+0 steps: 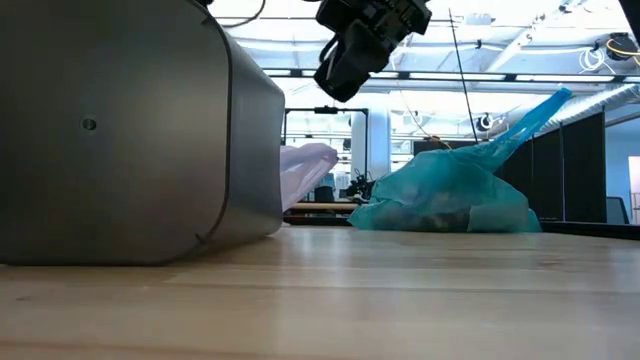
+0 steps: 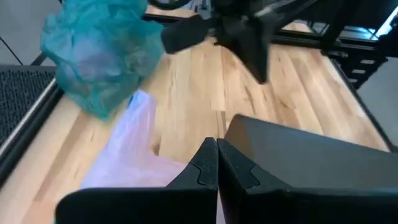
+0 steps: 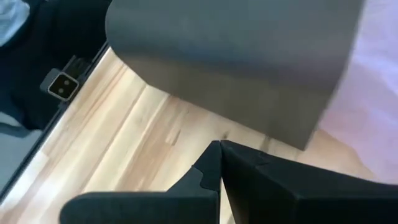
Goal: Place trash/remove bag and relplace
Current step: Put the pink trash bag into the trash bin
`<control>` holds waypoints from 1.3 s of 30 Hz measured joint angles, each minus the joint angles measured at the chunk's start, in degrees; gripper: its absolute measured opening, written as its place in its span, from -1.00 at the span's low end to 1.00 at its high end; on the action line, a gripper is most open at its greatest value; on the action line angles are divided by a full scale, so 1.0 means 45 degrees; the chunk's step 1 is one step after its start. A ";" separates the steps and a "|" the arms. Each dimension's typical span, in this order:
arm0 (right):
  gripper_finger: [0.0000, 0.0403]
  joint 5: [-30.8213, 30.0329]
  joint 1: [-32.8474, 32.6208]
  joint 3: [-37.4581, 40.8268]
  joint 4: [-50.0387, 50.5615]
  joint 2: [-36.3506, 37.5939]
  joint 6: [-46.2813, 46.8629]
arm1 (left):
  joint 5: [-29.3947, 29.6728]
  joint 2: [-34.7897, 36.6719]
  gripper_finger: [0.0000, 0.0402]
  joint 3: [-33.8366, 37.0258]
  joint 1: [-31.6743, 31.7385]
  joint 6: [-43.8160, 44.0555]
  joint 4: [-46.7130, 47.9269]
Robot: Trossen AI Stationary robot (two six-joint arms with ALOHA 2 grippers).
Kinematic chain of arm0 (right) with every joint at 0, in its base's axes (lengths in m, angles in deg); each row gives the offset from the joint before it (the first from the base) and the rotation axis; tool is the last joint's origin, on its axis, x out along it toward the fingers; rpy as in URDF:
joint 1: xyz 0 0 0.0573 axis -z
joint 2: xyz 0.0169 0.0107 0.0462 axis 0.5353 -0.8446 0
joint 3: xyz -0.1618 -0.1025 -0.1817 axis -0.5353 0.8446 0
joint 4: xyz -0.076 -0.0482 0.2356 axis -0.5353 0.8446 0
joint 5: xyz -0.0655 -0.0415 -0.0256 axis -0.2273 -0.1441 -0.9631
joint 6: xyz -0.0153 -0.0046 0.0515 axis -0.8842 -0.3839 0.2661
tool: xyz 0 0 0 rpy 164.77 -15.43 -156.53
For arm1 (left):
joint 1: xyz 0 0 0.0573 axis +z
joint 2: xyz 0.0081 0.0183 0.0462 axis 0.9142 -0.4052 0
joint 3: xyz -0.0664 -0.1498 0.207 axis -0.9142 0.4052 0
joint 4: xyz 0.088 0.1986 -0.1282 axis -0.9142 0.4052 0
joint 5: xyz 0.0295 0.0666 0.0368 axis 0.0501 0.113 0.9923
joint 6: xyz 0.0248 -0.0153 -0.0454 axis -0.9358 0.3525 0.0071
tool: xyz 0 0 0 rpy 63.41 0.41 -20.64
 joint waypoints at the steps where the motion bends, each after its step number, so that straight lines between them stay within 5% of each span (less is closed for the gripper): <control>1: -1.00 -0.0002 0.0101 -0.0002 0.0074 0.0088 -0.0175 | 0.0003 -0.0063 -0.99 -0.0496 0.0000 -0.0113 0.0695; 12: -1.00 0.1488 0.2016 -0.0010 -0.0914 0.0214 -0.2372 | -0.0084 -0.0552 -0.99 -0.3490 -0.0001 -0.0697 0.5760; 19: -1.00 0.2370 0.2584 -0.0100 -0.4525 0.0202 0.3676 | -0.0755 -0.0342 -0.99 -0.3501 -0.0004 0.3524 0.6644; 27: -0.84 0.3415 0.1024 -0.0748 -0.5118 0.0203 0.8565 | -0.1122 -0.0210 -0.99 -0.3501 -0.0654 0.8714 0.2669; 33: -0.47 0.1783 -0.0188 -0.0748 -0.4081 0.0262 0.8279 | -0.0477 -0.0208 -0.99 -0.3501 -0.1732 1.0567 -0.1414; 39: -0.13 0.0334 -0.0012 -0.0748 -0.3205 0.0207 0.6952 | 0.0097 -0.0212 -0.99 -0.3501 -0.2100 1.0778 -0.2375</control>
